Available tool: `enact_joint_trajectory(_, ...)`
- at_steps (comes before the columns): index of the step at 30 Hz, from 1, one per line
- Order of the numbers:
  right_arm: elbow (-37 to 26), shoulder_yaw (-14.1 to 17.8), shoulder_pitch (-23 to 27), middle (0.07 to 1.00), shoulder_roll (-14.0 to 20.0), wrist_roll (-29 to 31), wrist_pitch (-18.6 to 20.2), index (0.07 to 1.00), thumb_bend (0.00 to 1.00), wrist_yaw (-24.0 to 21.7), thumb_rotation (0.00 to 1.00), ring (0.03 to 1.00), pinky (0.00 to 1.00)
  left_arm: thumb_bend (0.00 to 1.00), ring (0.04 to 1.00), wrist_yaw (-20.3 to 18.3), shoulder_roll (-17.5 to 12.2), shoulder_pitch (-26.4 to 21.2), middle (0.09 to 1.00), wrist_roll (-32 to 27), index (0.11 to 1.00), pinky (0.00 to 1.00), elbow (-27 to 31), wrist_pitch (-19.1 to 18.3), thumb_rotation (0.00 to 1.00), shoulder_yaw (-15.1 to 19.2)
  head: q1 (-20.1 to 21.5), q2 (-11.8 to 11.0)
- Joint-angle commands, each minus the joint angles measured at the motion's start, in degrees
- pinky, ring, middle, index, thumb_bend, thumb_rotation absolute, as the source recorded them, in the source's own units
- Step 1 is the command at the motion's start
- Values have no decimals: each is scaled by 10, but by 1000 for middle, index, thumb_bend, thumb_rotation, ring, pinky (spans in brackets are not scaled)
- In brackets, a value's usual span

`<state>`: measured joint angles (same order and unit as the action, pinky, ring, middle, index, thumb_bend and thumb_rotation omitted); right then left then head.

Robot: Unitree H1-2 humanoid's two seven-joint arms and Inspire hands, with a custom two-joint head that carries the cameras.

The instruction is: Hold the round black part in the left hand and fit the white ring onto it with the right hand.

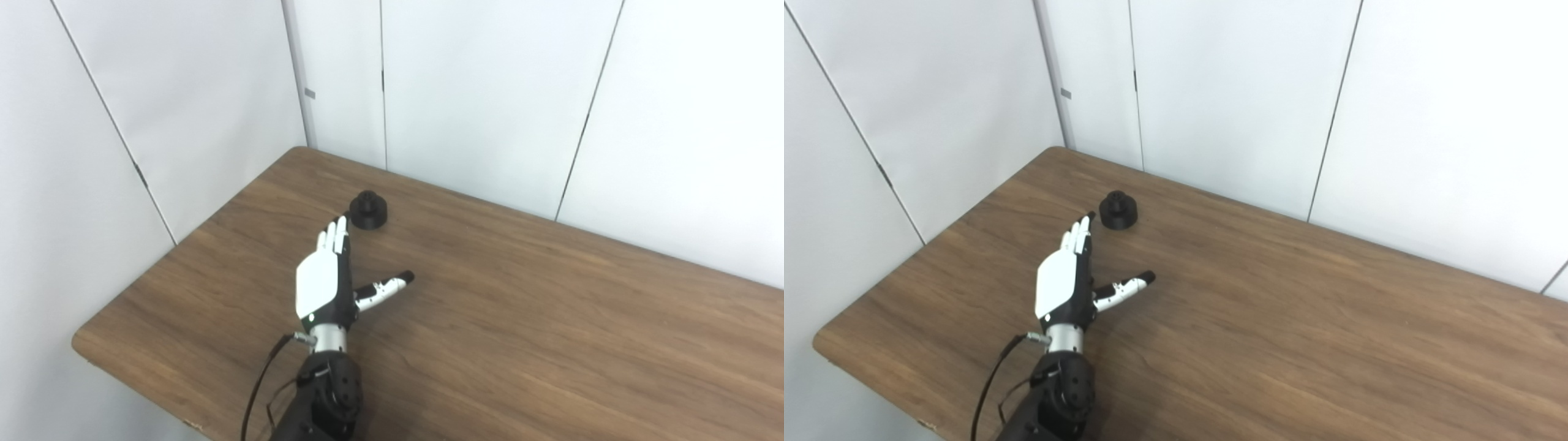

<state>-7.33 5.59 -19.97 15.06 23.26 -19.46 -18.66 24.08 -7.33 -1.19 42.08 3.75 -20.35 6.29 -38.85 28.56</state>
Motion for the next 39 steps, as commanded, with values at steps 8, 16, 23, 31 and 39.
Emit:
enact_joint_trajectory(8,28,2,25,1000,7,-1,17,1000,761,-1,877,1000,1000,984,1000,-58,-26,-22,1000,98,1000,1000,13,-66,640,1,3,-2)
enact_joint_trajectory(16,24,1,21,1000,3,-2,17,1000,755,-1,874,1000,1000,999,1000,-125,-30,-38,1000,183,988,1000,7,-66,629,36,9,-4)
enact_joint_trajectory(23,21,-1,17,1000,1,-1,16,1000,732,-3,870,1000,1000,1000,1000,-169,-42,-53,1000,242,980,1000,-17,-66,636,51,14,-8)
enact_joint_trajectory(31,26,-3,16,1000,-1,-4,7,1000,732,-5,865,1000,1000,1000,1000,-181,-53,-78,1000,244,973,1000,-52,-66,606,77,23,-9)
enact_joint_trajectory(39,25,-6,11,1000,-6,-4,4,1000,761,-6,853,1000,1000,978,1000,-171,-75,-100,1000,209,977,1000,-101,-65,584,79,36,-13)
